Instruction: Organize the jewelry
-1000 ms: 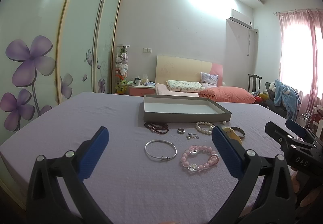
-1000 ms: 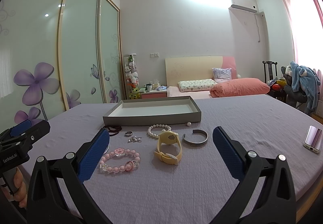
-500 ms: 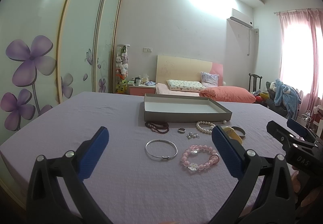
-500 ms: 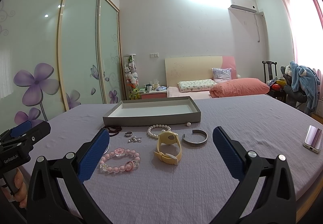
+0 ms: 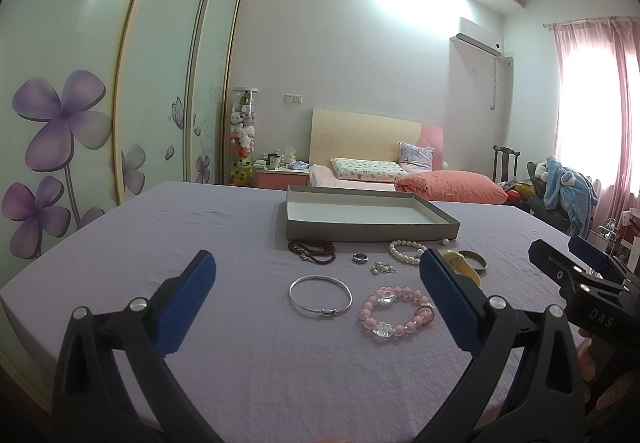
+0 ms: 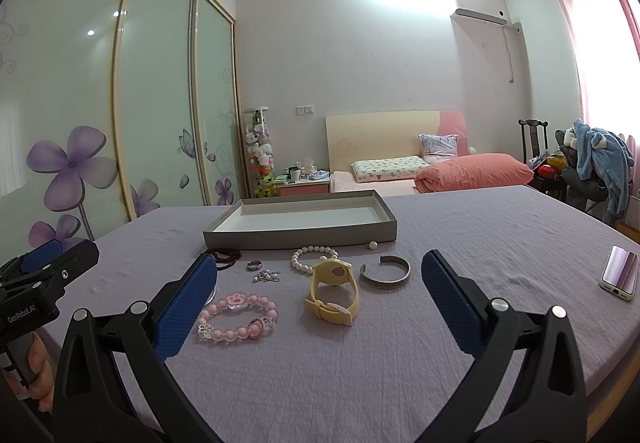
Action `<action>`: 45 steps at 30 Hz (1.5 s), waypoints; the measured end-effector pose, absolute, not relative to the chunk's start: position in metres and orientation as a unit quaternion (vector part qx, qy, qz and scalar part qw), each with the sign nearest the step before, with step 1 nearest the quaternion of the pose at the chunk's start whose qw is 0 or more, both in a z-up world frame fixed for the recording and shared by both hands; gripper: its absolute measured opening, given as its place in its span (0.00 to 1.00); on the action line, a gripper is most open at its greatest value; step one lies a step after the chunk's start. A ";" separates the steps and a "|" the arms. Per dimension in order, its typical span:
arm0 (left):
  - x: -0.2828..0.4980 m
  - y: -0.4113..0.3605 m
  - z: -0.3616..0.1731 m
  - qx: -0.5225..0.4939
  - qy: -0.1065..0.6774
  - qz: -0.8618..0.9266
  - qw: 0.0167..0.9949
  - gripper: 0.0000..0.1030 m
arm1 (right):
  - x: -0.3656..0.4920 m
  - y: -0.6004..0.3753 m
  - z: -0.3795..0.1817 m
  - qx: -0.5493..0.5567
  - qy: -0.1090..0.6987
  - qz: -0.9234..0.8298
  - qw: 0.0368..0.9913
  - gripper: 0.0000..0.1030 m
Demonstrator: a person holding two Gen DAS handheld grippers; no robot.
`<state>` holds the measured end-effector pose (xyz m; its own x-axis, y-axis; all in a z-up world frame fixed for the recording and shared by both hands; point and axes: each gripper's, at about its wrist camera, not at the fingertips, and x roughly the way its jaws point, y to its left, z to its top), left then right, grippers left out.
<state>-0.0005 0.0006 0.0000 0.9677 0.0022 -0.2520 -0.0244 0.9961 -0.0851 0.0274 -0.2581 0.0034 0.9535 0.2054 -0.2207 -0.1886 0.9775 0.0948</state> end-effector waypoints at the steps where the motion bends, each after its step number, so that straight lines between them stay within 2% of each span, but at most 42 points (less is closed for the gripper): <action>1: 0.000 0.000 0.000 -0.044 0.127 0.007 0.991 0.96 | 0.027 -0.258 0.004 0.036 0.115 0.100 0.988 0.98; 37: 0.008 0.013 -0.007 -0.047 0.134 0.013 0.990 0.96 | 0.035 -0.258 -0.010 0.039 0.131 0.095 0.986 0.98; 45: 0.034 0.020 -0.009 -0.050 0.169 -0.001 0.984 0.96 | 0.078 -0.253 -0.013 0.020 0.215 0.086 0.973 0.98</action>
<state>0.0340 0.0201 -0.0093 0.9426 -0.0182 -0.3335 -0.0155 0.9951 -0.0981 0.0784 -0.2533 -0.0129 0.8926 0.1755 -0.4154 -0.1581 0.9845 0.0762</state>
